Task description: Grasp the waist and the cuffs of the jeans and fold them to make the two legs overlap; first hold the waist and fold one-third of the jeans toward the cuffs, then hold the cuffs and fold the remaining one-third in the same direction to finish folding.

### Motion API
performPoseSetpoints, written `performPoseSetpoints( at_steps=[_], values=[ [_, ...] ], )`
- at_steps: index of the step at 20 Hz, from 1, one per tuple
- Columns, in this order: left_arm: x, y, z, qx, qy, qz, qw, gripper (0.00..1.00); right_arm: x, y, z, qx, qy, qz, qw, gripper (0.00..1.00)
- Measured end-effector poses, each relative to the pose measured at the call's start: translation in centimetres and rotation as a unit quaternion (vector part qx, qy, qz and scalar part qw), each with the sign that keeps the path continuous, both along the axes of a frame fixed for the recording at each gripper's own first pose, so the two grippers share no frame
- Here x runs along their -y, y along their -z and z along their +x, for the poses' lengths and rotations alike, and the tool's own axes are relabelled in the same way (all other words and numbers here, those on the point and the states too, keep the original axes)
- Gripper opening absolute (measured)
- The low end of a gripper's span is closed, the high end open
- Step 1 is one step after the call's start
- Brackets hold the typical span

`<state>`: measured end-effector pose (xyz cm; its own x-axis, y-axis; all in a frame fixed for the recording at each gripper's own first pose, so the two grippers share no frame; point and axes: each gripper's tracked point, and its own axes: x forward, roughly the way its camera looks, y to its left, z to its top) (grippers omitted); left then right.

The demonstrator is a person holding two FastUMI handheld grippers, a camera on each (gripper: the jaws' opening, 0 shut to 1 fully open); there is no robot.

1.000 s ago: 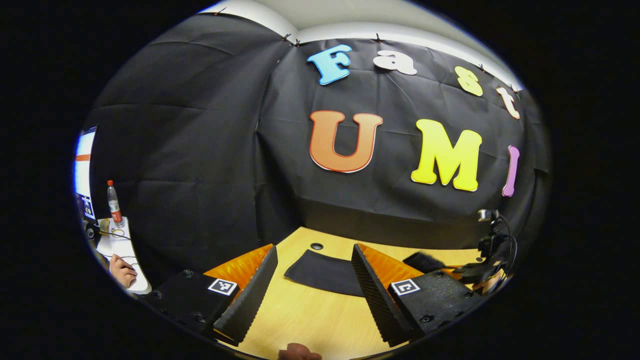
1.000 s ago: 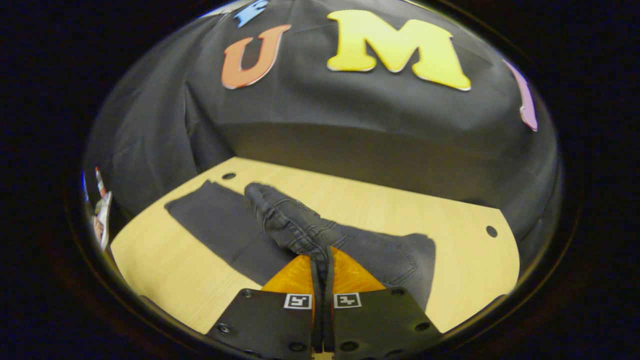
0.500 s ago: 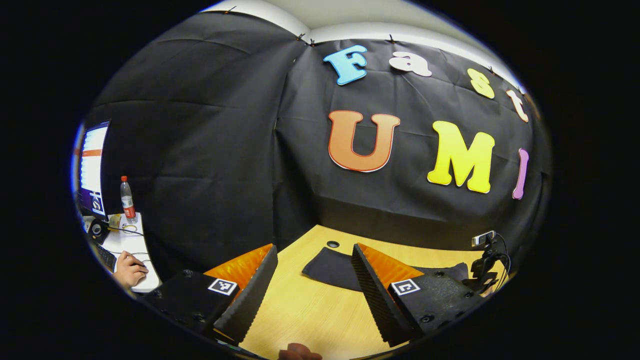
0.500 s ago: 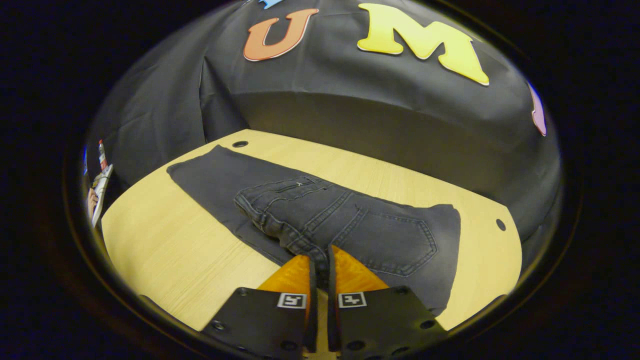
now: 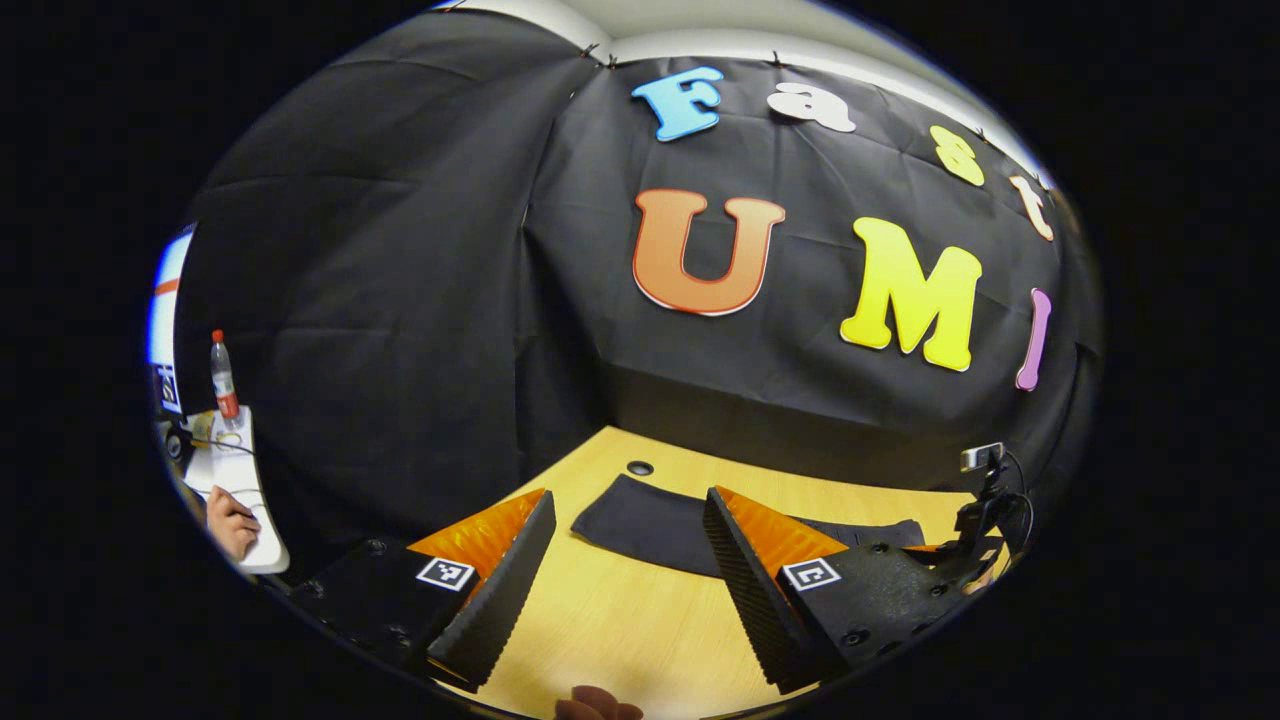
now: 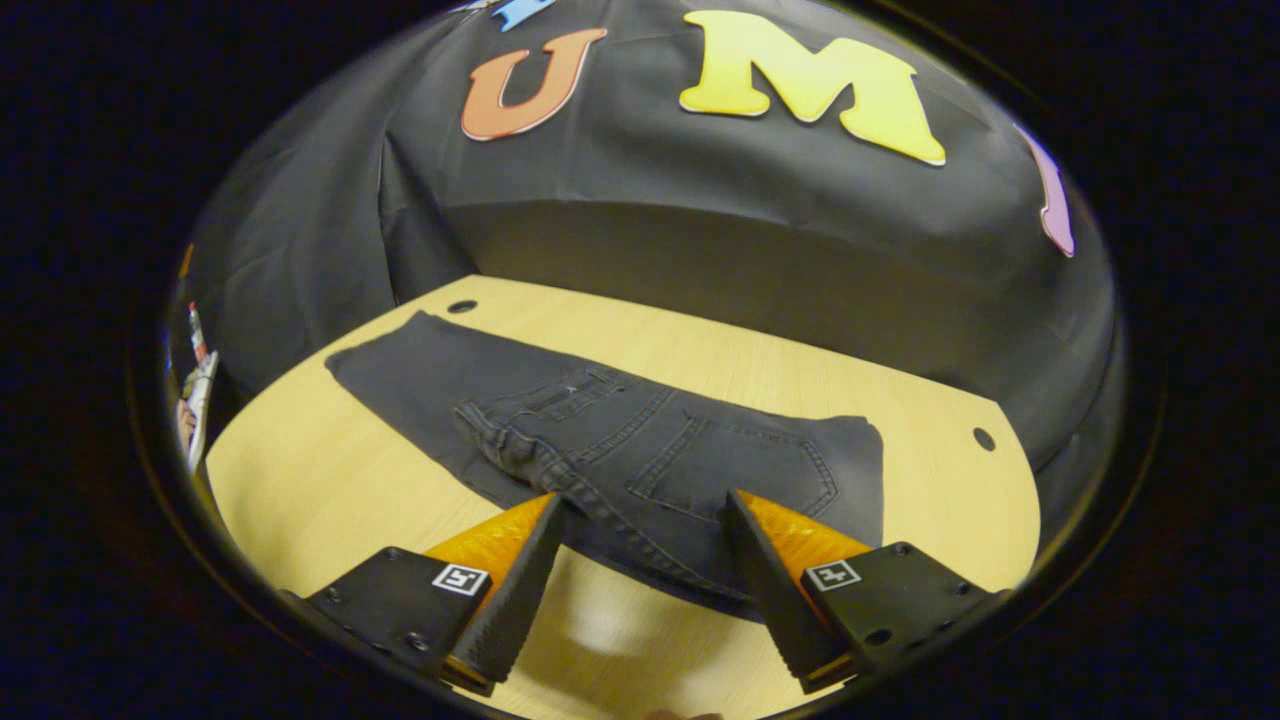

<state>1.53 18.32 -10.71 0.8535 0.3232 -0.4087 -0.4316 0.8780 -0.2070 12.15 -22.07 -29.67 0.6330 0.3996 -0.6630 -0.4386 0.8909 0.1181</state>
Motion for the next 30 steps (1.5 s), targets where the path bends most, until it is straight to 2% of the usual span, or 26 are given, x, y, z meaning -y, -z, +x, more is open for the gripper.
performPoseSetpoints(
  at_steps=[2,3,4,6,8,9,11,14,15,16,17,18,19,21,23,24,25,26,27,28,30],
  values=[
    [0.0,1.8,1.1,-0.006,-0.003,-0.03,1.0,0.96,-0.3,-3.4,0.9,0.02,0.004,0.014,1.0,0.99],
    [-0.1,2.7,1.9,-0.007,-0.004,-0.04,0.999,0.96,-1.1,-4.2,1.1,0.027,0.003,0.021,0.999,0.94],
    [-0.2,3.6,2.3,-0.009,-0.004,-0.056,0.998,0.97,-1.3,-5.5,1.4,0.034,0.003,0.028,0.999,1.0],
    [-0.6,6.2,3.9,-0.022,-0.01,-0.099,0.995,0.98,-1.6,-8.4,1.7,0.05,0.01,0.044,0.998,0.99],
    [-0.7,9.2,4.9,-0.04,-0.025,-0.156,0.987,0.99,-1.1,-10.8,2.0,0.074,0.016,0.055,0.996,0.98],
    [-0.8,10.4,5.4,-0.042,-0.037,-0.189,0.98,0.99,-0.4,-12.1,2.4,0.085,0.019,0.056,0.995,0.94],
    [-1.4,12.4,6.7,-0.04,-0.061,-0.254,0.964,0.99,1.1,-14.6,2.9,0.106,0.028,0.059,0.992,0.98],
    [-1.8,16.8,8.1,-0.057,-0.097,-0.347,0.931,0.99,3.9,-17.9,3.6,0.131,0.047,0.06,0.988,0.98],
    [-2.1,18.0,8.4,-0.061,-0.11,-0.373,0.919,0.99,5.0,-18.9,3.9,0.141,0.055,0.058,0.987,0.94],
    [-2.3,19.1,8.7,-0.06,-0.122,-0.395,0.909,0.99,6.1,-19.6,4.1,0.149,0.064,0.057,0.985,0.94],
    [-2.3,20.3,8.8,-0.062,-0.135,-0.415,0.898,0.99,7.1,-20.3,4.2,0.152,0.071,0.052,0.984,0.98],
    [-2.3,21.1,9.1,-0.06,-0.142,-0.432,0.889,0.99,8.1,-20.5,4.1,0.154,0.079,0.048,0.984,0.94],
    [-2.4,21.5,9.3,-0.059,-0.148,-0.442,0.883,0.99,9.0,-20.7,4.2,0.156,0.087,0.046,0.983,0.94],
    [-3.3,22.1,9.2,-0.055,-0.16,-0.45,0.877,0.99,10.7,-21.2,4.5,0.158,0.101,0.04,0.981,0.94],
    [-3.9,21.7,9.0,-0.041,-0.172,-0.468,0.866,0.99,12.0,-21.3,4.6,0.158,0.113,0.033,0.98,0.94],
    [-4.2,21.8,9.4,-0.032,-0.177,-0.476,0.861,0.99,12.6,-21.4,4.6,0.157,0.118,0.031,0.98,0.98],
    [-4.6,22.1,10.1,-0.022,-0.181,-0.479,0.858,0.99,13.1,-21.6,4.6,0.157,0.123,0.029,0.979,0.94],
    [-4.8,22.5,11.1,-0.017,-0.184,-0.486,0.854,0.99,13.7,-21.9,4.7,0.158,0.129,0.029,0.979,0.94],
    [-5.0,22.5,11.8,-0.009,-0.186,-0.494,0.85,0.98,14.1,-22.1,4.8,0.159,0.134,0.029,0.978,0.98],
    [-5.4,22.6,12.6,0.0,-0.189,-0.503,0.843,0.99,14.6,-22.3,4.9,0.161,0.14,0.031,0.976,0.94],
    [-5.9,22.7,13.8,0.022,-0.201,-0.538,0.818,0.96,16.0,-22.8,5.0,0.165,0.155,0.032,0.974,0.94]
  ],
)
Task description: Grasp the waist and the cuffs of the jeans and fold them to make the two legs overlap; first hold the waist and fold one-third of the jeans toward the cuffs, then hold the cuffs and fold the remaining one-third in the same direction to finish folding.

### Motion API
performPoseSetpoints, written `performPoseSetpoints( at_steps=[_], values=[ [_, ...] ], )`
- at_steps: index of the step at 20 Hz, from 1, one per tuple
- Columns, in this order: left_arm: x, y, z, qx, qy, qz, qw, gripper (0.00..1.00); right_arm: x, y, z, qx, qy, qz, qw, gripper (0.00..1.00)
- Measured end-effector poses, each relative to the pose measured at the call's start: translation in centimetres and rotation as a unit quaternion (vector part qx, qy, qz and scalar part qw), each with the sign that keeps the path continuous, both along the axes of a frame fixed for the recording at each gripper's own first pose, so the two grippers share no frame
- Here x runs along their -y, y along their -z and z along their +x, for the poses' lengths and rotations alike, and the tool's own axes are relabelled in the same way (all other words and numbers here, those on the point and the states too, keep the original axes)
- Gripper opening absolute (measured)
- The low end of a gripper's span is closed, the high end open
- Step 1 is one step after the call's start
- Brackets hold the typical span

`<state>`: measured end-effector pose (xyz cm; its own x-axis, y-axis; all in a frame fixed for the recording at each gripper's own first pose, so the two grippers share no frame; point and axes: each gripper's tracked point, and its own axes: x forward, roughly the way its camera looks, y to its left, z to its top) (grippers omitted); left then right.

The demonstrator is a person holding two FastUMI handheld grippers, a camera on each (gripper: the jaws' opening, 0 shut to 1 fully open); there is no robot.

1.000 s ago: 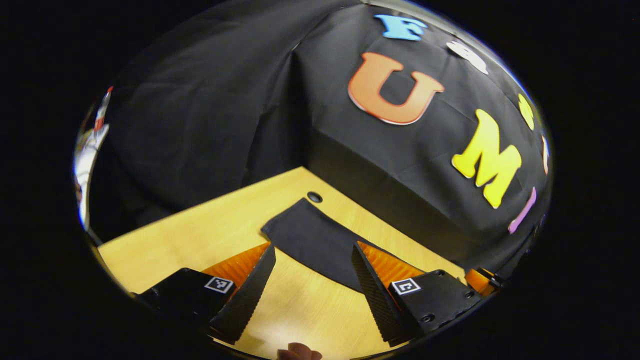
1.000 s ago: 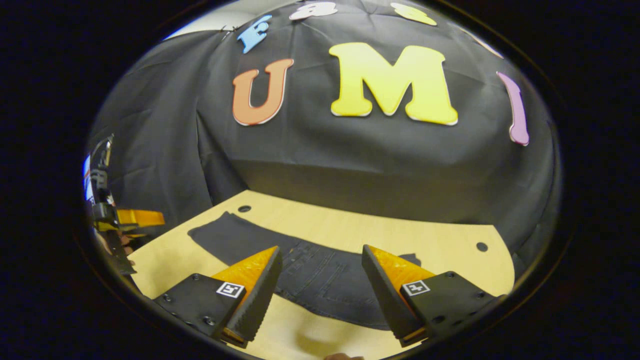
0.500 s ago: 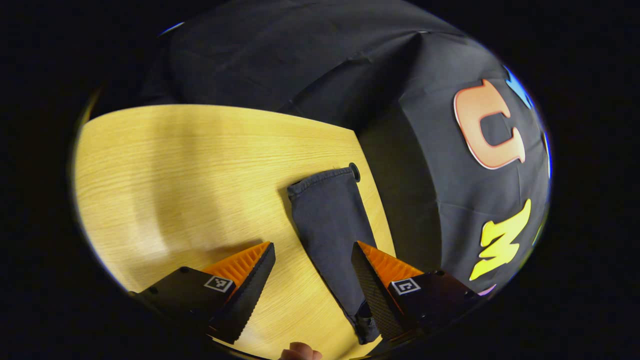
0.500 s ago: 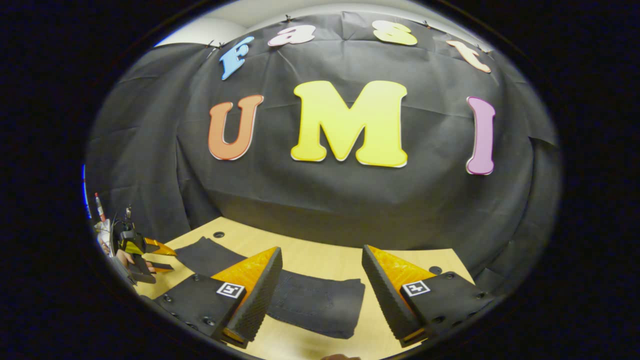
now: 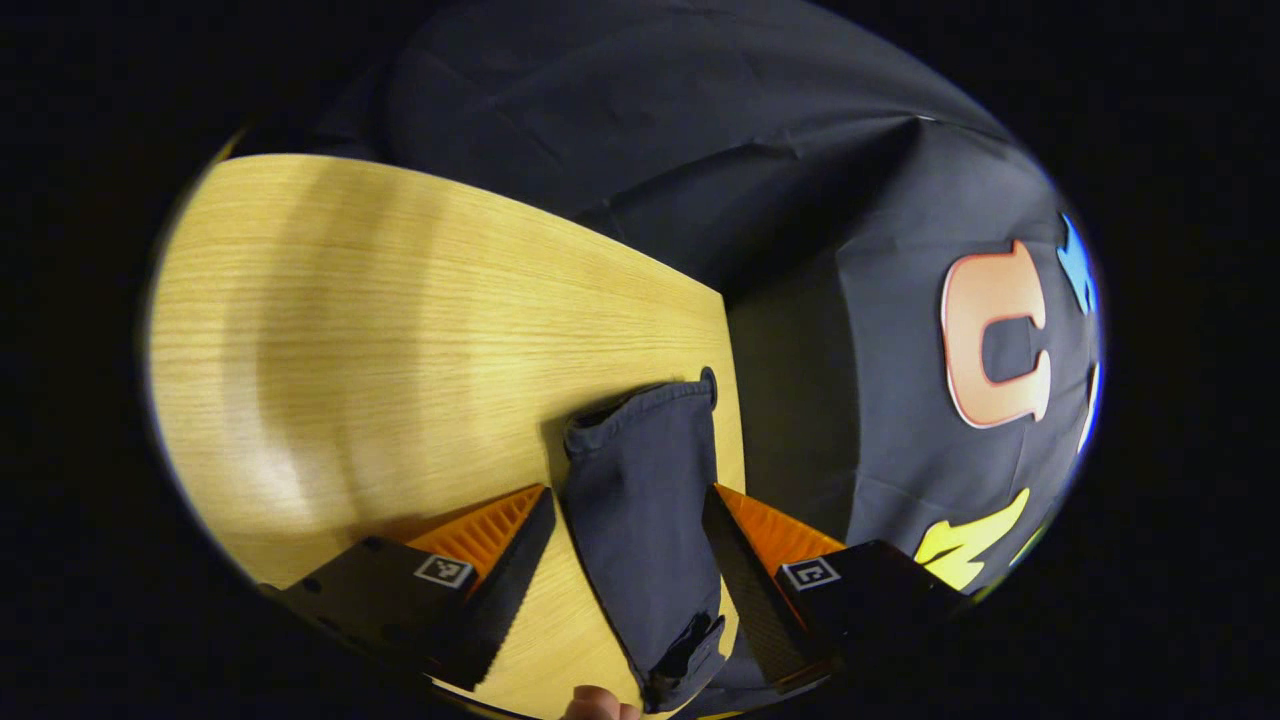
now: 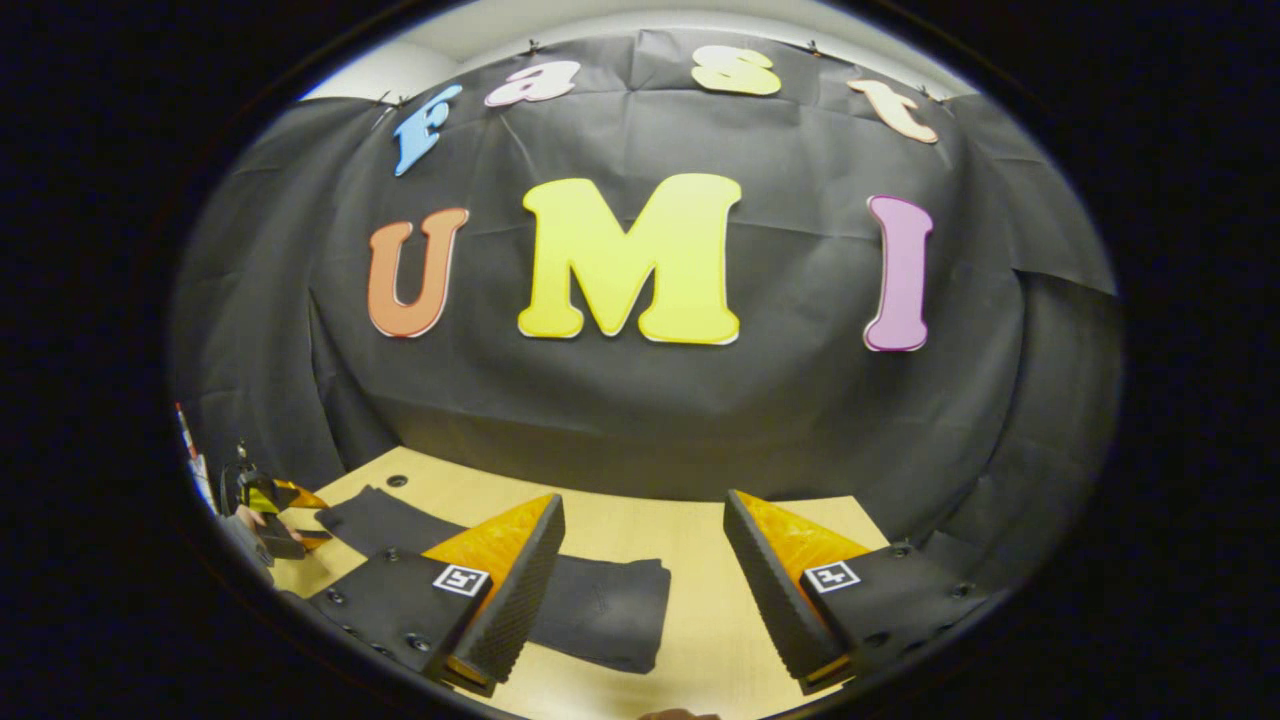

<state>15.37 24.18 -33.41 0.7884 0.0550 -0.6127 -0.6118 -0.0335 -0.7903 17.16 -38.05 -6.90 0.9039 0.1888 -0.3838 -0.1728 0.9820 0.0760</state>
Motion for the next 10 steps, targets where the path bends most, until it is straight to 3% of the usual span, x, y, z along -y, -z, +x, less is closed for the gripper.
performPoseSetpoints(
  at_steps=[1,2,3,4,7,10],
  values=[
    [-0.5,0.1,0.6,0.01,-0.015,-0.013,1.0,0.94,0.8,0.0,0.0,-0.001,0.007,-0.001,1.0,0.98],
    [-0.8,0.2,1.2,0.018,-0.025,-0.021,0.999,0.94,1.4,0.0,-0.1,-0.004,0.014,0.0,1.0,0.94],
    [-0.8,0.3,1.8,0.025,-0.032,-0.028,0.999,0.94,2.1,0.1,-0.2,-0.007,0.021,-0.001,1.0,0.98],
    [-0.9,0.4,2.4,0.033,-0.036,-0.035,0.998,0.94,2.8,0.1,-0.3,-0.009,0.027,-0.001,1.0,0.94],
    [-1.0,0.4,4.1,0.048,-0.044,-0.035,0.997,0.94,4.3,0.2,-0.5,-0.016,0.044,-0.001,0.999,0.94],
    [-0.4,2.5,4.0,0.011,-0.026,-0.019,0.999,0.88,5.4,-0.2,-0.6,-0.016,0.052,-0.003,0.998,0.94]
  ],
)
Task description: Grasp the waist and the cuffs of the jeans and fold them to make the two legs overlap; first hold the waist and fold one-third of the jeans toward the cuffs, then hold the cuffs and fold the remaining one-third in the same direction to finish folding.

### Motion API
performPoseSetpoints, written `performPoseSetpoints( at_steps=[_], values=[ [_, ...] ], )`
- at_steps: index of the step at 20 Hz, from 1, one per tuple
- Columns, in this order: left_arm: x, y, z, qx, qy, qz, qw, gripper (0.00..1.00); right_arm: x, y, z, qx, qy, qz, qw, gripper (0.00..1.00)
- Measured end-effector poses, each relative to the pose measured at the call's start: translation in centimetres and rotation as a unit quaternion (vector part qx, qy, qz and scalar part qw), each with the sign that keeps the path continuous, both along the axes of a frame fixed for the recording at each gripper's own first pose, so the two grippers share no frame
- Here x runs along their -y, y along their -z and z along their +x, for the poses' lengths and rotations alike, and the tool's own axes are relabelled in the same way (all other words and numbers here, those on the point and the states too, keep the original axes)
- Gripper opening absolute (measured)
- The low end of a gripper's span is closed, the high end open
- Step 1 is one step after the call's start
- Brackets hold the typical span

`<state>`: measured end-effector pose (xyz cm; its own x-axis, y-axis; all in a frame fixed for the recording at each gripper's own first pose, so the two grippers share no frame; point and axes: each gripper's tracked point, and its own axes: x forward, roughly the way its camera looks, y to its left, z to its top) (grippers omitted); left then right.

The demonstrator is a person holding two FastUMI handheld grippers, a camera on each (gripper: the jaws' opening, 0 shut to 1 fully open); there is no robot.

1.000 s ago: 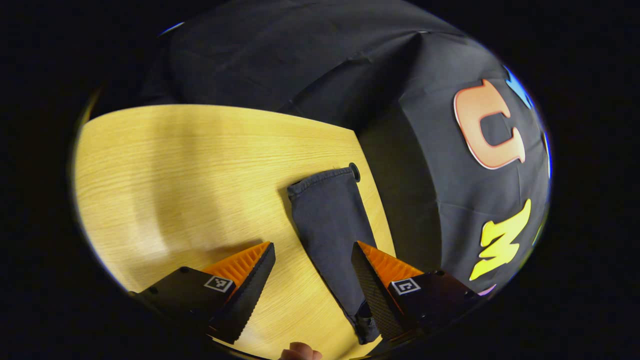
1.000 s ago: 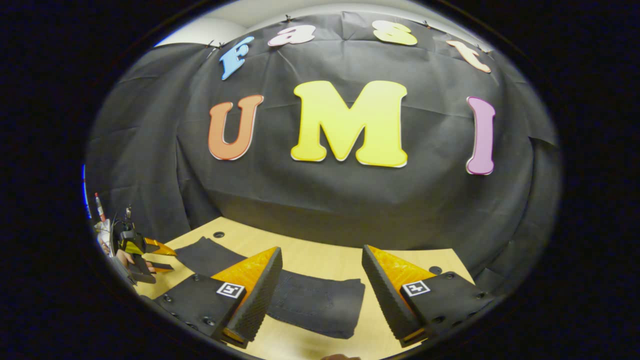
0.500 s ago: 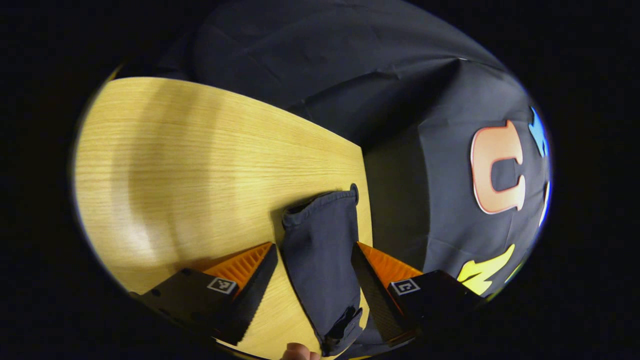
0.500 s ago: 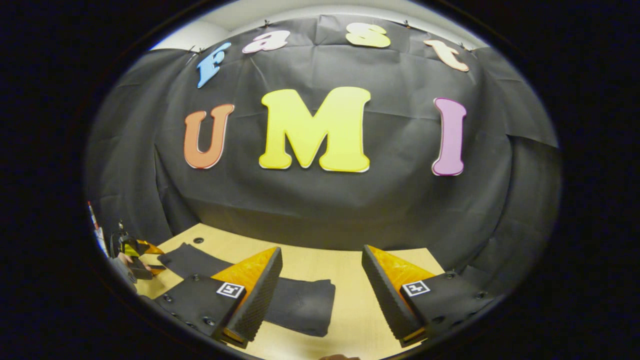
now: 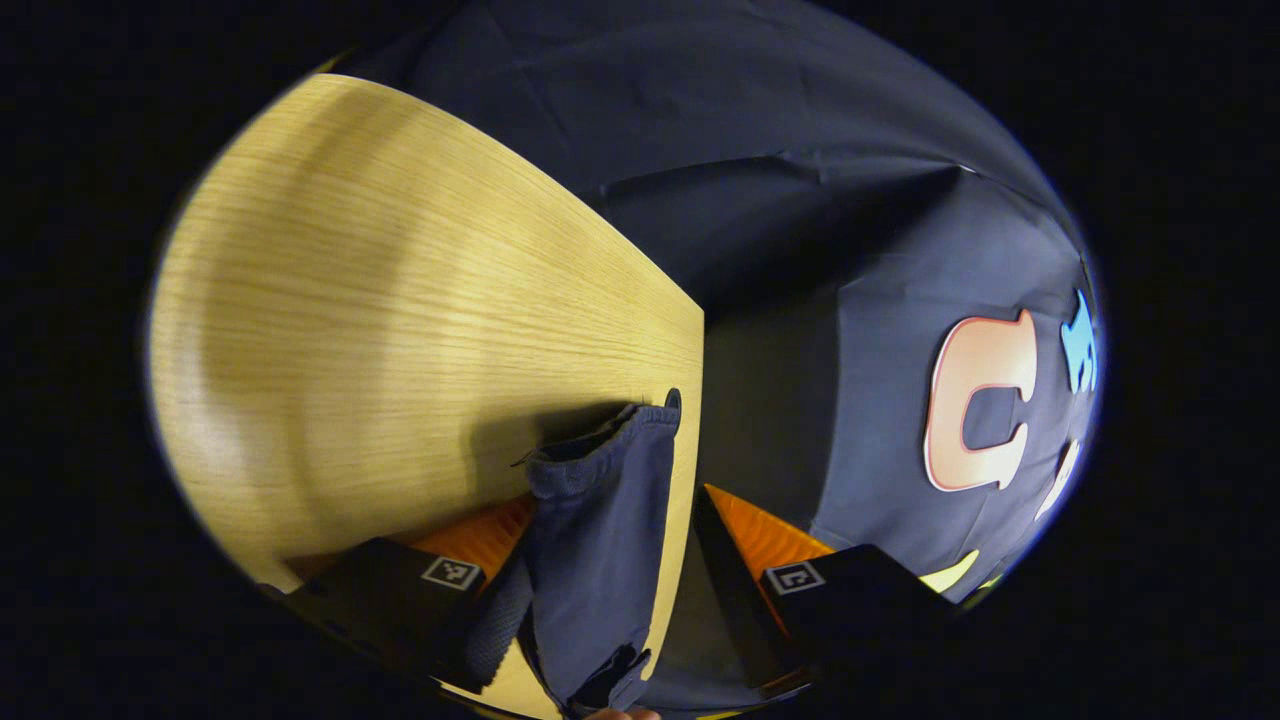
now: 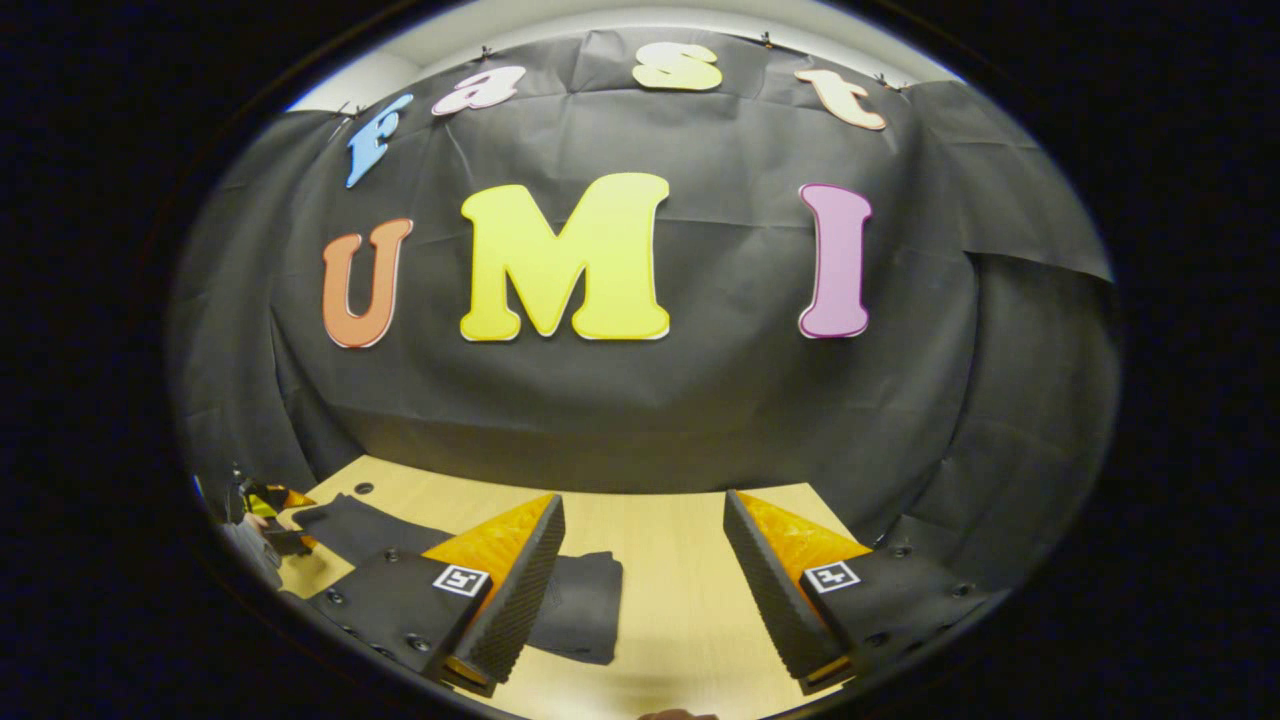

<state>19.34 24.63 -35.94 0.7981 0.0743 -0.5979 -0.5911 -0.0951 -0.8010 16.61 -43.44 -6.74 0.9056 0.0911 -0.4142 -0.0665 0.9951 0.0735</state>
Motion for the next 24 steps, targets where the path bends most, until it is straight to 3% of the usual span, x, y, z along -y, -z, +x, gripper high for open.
performPoseSetpoints(
  at_steps=[3,4,5,10,14,17,18,19,21,24],
  values=[
    [-0.2,0.9,-0.3,-0.026,-0.001,0.001,1.0,0.15,0.7,-0.3,-0.1,0.001,0.002,-0.006,1.0,0.94],
    [-0.1,1.0,-0.6,-0.033,0.008,0.016,0.999,0.1,0.9,-0.4,-0.2,0.001,0.002,-0.007,1.0,0.98],
    [0.1,1.1,-0.7,-0.043,0.019,0.034,0.998,0.07,1.0,-0.4,-0.2,0.001,0.004,-0.008,1.0,0.94],
    [0.4,-1.9,0.1,-0.056,0.046,0.089,0.993,0.04,1.9,-0.5,-0.3,-0.001,0.011,0.002,1.0,0.94],
    [2.2,-7.8,2.4,-0.041,0.105,0.215,0.97,0.04,2.6,-0.2,-0.6,-0.007,0.018,0.018,1.0,0.98],
    [4.7,-12.5,4.6,-0.005,0.128,0.263,0.956,0.04,3.5,-0.1,-1.2,-0.01,0.024,0.026,0.999,0.98],
    [5.9,-13.8,5.4,0.005,0.14,0.276,0.951,0.04,4.0,-0.3,-1.4,-0.008,0.027,0.026,0.999,0.94],
    [7.3,-14.8,6.2,0.012,0.15,0.288,0.946,0.04,4.6,-0.5,-1.5,-0.005,0.031,0.025,0.999,1.0],
    [10.0,-16.8,7.4,0.032,0.17,0.309,0.935,0.04,5.8,-0.8,-1.9,-0.004,0.041,0.028,0.999,0.94],
    [14.8,-19.6,8.6,0.061,0.203,0.334,0.918,0.04,8.2,-0.8,-2.9,-0.004,0.06,0.03,0.998,0.94]
  ],
)
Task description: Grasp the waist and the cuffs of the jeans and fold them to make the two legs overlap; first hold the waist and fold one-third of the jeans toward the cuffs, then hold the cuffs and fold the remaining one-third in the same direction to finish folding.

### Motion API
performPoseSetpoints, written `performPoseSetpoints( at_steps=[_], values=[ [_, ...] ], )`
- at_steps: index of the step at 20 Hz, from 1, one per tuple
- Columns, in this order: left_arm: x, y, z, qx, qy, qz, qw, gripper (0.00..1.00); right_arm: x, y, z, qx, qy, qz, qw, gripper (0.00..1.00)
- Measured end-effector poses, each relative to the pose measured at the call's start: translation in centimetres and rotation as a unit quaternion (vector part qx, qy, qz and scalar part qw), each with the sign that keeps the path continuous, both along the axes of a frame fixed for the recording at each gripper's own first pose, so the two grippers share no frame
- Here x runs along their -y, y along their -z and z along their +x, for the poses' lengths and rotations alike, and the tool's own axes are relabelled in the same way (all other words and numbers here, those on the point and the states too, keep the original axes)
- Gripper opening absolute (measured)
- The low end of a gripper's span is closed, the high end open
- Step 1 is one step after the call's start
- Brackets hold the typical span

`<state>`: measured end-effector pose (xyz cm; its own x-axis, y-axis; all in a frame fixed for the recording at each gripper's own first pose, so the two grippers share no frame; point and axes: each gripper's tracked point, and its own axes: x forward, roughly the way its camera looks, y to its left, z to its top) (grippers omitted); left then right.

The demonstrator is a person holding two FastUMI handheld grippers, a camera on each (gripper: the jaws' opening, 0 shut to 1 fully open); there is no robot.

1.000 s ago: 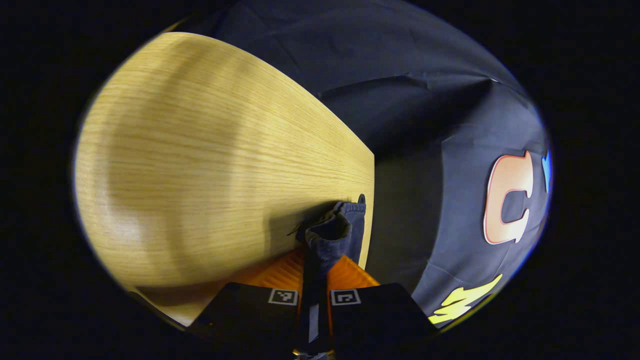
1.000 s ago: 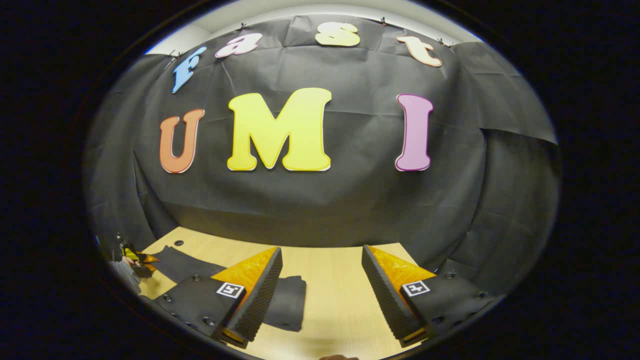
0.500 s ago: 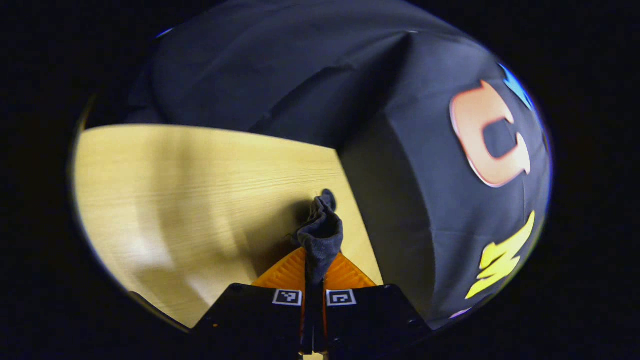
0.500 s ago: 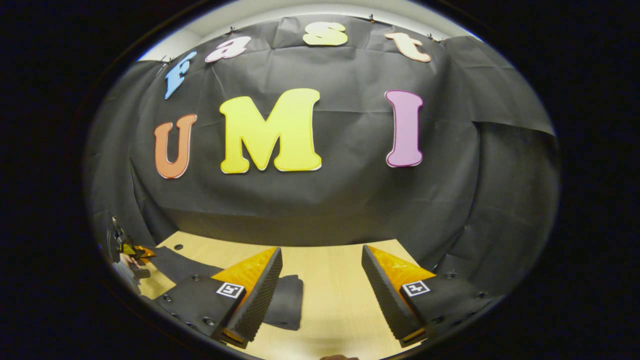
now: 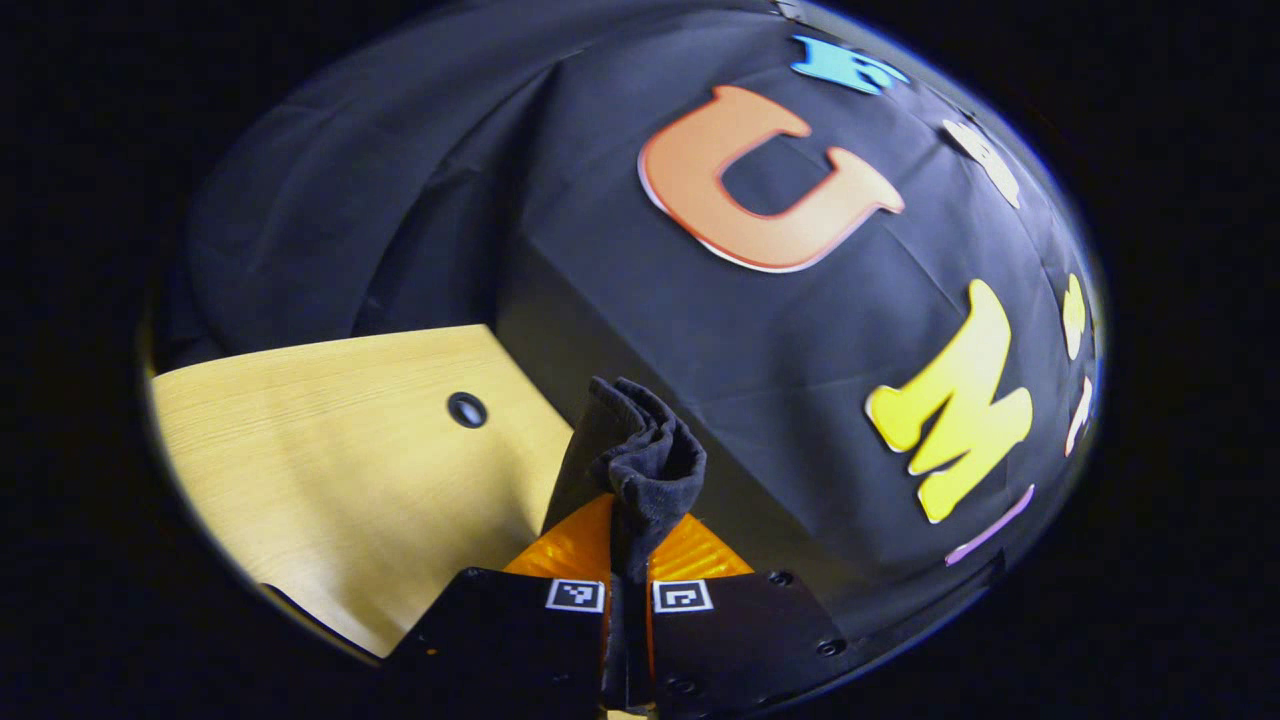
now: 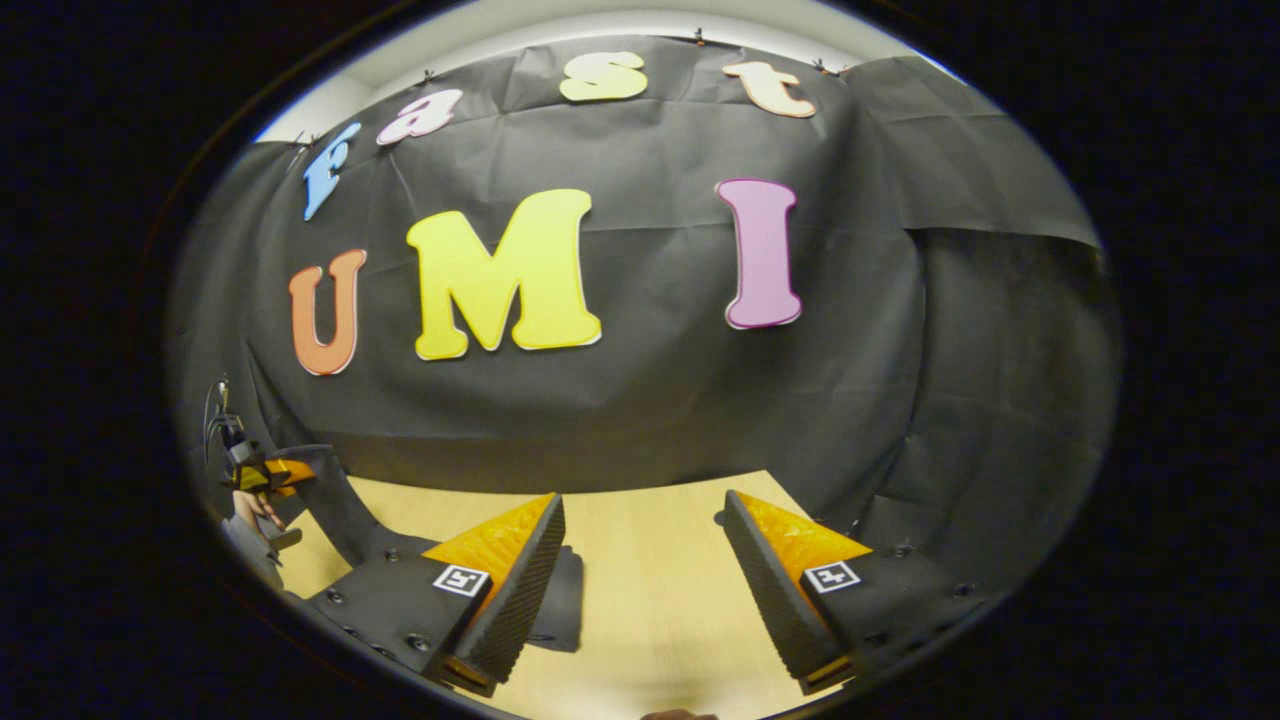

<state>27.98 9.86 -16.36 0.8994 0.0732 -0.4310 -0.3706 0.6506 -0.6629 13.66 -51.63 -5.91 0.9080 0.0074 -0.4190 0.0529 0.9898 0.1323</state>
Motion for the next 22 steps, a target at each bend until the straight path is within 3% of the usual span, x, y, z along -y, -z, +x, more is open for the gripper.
performPoseSetpoints(
  at_steps=[4,7,8,9,14,22],
  values=[
    [6.5,-1.1,1.2,0.007,0.059,0.039,0.997,0.04,2.8,0.4,-1.3,-0.007,0.023,0.002,1.0,0.98],
    [11.1,-1.3,1.1,0.007,0.097,0.048,0.994,0.04,4.9,0.6,-2.3,-0.01,0.041,0.004,0.999,0.98],
    [12.6,-1.2,1.2,0.008,0.109,0.05,0.993,0.04,5.5,0.6,-2.7,-0.012,0.047,0.003,0.999,0.94],
    [14.3,-0.9,1.1,0.006,0.122,0.053,0.991,0.04,6.2,0.8,-3.1,-0.015,0.052,0.002,0.999,0.98],
    [21.2,0.6,0.3,-0.005,0.186,0.097,0.978,0.04,9.9,0.3,-4.8,-0.014,0.08,-0.01,0.997,0.99],
    [28.3,5.5,-2.1,-0.051,0.244,0.145,0.958,0.04,13.3,0.0,-6.7,-0.022,0.101,-0.027,0.994,0.99]
  ],
)
